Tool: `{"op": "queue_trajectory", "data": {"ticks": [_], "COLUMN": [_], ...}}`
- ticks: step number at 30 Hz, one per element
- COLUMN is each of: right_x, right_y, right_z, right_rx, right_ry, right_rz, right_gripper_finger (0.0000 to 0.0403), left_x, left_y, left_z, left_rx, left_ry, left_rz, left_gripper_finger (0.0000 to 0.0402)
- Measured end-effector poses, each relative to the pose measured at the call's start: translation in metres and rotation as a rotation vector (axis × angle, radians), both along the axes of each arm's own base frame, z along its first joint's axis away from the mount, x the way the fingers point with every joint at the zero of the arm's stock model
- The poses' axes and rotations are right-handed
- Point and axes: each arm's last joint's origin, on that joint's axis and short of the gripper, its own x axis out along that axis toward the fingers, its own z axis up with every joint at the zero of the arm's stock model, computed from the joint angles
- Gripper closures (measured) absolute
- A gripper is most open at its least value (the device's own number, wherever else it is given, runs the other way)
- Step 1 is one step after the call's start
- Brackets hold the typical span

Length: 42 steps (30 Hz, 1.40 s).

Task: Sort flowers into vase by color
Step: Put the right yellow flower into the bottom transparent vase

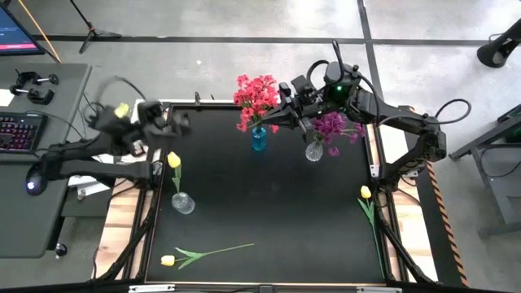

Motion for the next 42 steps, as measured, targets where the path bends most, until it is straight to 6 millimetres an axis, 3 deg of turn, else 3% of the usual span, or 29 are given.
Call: {"op": "queue_trajectory", "data": {"ticks": [4,7,10,13,18,22,27,36,39,42], "right_x": [-0.007,-0.017,-0.028,-0.043,-0.070,-0.089,-0.102,-0.120,-0.116,-0.114], "right_y": [0.001,0.003,0.005,0.009,0.016,0.022,0.045,0.104,0.122,0.139], "right_z": [0.006,0.013,0.022,0.030,0.030,0.024,-0.003,-0.064,-0.083,-0.115], "right_rx": [-0.010,-0.018,-0.036,-0.065,-0.062,0.079,0.260,0.255,0.321,0.378], "right_ry": [-0.024,-0.050,-0.082,-0.106,0.000,0.175,0.563,1.353,1.457,1.587], "right_rz": [0.021,0.039,0.049,0.053,0.054,0.055,0.000,-0.405,-0.415,-0.417], "right_gripper_finger": [0.0403,0.0403,0.0403,0.0403,0.0403,0.0403,0.0403,0.0403,0.0403,0.0403], "left_x": [0.002,0.008,0.018,0.022,0.026,0.027,0.022,0.018,0.018,0.018], "left_y": [0.020,0.043,0.072,0.100,0.130,0.136,0.136,0.132,0.132,0.132], "left_z": [0.051,0.060,0.048,0.026,-0.008,-0.026,-0.044,-0.049,-0.049,-0.049], "left_rx": [0.207,0.322,0.376,0.344,0.235,0.170,0.110,0.090,0.089,0.089], "left_ry": [0.019,0.268,0.552,0.735,0.756,0.656,0.659,0.658,0.661,0.662], "left_rz": [0.238,0.579,0.869,0.973,0.873,0.815,0.819,0.822,0.821,0.819], "left_gripper_finger": [0.0187,0.0187,0.0187,0.0187,0.0187,0.0187,0.0187,0.0187,0.0187,0.0187]}}
